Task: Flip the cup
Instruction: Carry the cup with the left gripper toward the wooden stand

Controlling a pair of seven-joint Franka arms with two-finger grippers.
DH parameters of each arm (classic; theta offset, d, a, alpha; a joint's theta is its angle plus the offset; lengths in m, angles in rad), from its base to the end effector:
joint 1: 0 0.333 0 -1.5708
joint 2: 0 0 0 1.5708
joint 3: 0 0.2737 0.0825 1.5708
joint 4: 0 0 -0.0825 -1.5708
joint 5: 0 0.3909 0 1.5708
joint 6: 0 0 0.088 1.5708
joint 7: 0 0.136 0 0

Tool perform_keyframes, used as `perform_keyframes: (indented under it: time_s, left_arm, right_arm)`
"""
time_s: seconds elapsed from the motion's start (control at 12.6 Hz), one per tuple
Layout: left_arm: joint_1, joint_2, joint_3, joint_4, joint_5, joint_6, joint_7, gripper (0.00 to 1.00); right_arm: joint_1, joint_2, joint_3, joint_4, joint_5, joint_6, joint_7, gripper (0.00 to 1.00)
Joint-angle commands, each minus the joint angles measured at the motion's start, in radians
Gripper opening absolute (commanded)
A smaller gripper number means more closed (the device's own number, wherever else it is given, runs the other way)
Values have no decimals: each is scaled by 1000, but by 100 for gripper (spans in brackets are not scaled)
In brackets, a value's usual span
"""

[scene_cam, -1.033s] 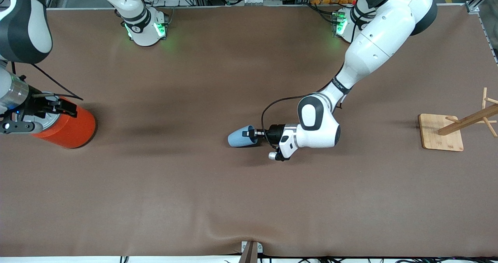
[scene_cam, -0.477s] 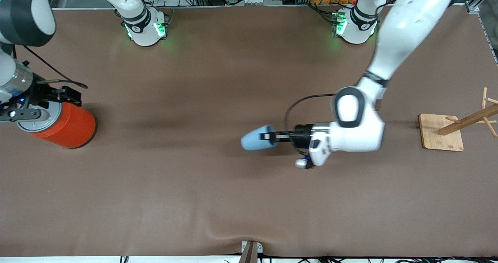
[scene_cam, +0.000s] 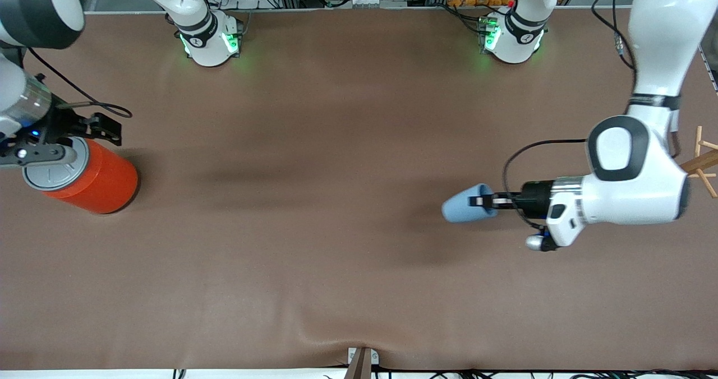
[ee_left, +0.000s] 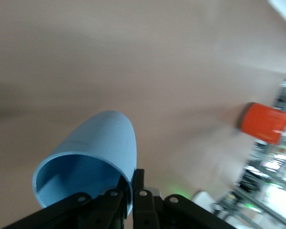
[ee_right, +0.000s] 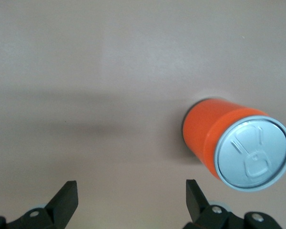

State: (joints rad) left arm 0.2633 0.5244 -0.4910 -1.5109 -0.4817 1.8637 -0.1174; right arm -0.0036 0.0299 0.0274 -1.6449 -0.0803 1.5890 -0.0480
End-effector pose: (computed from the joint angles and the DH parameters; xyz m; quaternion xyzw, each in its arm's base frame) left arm 0.6472 -0.1612 0.3356 0.9376 0.0502 -0.1147 0.3244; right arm 0.5642 0.0025 0.5030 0.9976 0.0383 -0.0433 0.0391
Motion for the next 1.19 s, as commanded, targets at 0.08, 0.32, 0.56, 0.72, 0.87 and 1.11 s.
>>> perform_keyframes:
  time_s: [0.08,0.32,0.56,0.72,0.87,1.11]
  left_arm:
    - [83,-92,-1,0,256,-87,-7,0]
    - [126,-125,-1,-12,444,-123,13,0]
    - [183,-155,-4,-38,460,-120,39,0]
    - [186,-202,-4,-77,515,-106,42,0]
    - [191,-245,-4,-129,528,-63,42,0]
    - [191,-254,-3,-150,528,-23,53,0]
  right_arm:
    - [-32,-11,6,40,63,-40,51,100]
    - [-23,-10,17,53,102,-40,152,100]
    - [-21,-8,15,74,83,-41,73,100]
    - [-22,-8,12,92,83,-55,57,100]
    - [-21,-5,12,103,83,-72,19,100]
    - [-19,-4,14,114,80,-84,14,100]
